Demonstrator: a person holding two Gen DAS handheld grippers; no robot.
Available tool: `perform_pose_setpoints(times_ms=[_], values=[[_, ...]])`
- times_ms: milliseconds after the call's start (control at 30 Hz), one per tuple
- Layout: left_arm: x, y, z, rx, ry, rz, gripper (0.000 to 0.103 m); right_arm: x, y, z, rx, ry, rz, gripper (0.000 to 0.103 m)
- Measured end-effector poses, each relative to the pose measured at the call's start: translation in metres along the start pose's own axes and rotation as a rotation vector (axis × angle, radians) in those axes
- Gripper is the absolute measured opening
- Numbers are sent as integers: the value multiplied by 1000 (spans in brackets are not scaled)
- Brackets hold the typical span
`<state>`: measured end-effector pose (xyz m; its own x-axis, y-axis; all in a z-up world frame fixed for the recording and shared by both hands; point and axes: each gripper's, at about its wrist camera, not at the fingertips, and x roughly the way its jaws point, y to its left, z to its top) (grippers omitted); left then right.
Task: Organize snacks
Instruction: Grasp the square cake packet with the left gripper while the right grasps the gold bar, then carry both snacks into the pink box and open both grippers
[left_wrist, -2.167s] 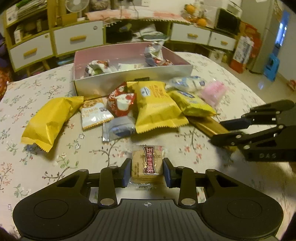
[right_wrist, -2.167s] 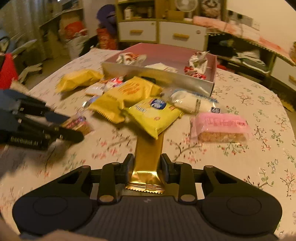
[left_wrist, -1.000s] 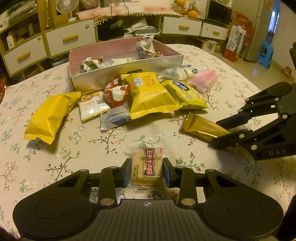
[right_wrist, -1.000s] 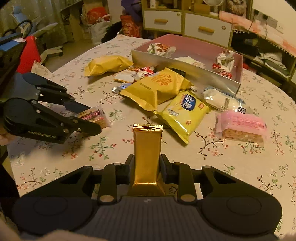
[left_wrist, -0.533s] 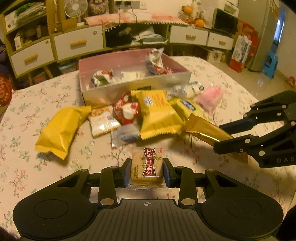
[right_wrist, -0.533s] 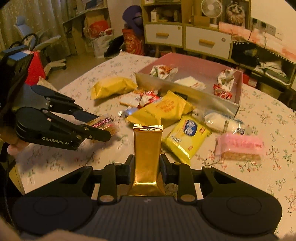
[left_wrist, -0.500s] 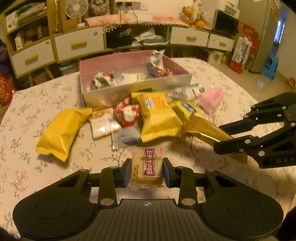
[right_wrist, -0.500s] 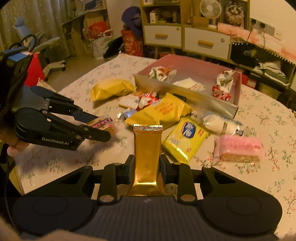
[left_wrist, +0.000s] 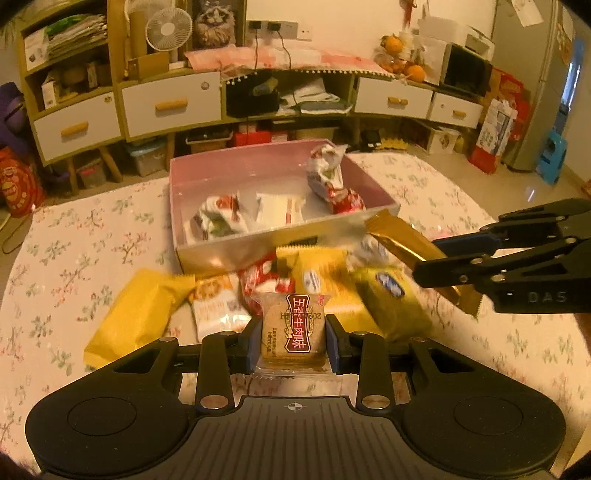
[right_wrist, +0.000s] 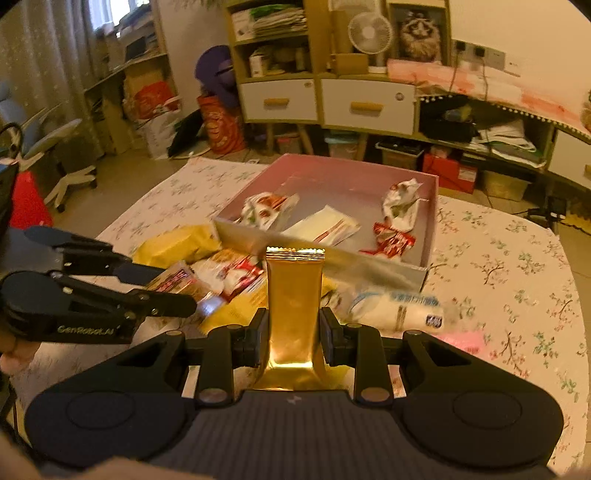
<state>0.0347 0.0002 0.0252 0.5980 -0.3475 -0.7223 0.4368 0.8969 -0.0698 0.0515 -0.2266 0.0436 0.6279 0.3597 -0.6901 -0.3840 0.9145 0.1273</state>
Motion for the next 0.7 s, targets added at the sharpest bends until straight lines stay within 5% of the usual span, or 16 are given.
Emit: perform_pose_setpoints(times_ms=[700], values=[[57, 34, 99, -11, -51, 95, 32, 58, -38, 64, 62, -41, -57, 26]])
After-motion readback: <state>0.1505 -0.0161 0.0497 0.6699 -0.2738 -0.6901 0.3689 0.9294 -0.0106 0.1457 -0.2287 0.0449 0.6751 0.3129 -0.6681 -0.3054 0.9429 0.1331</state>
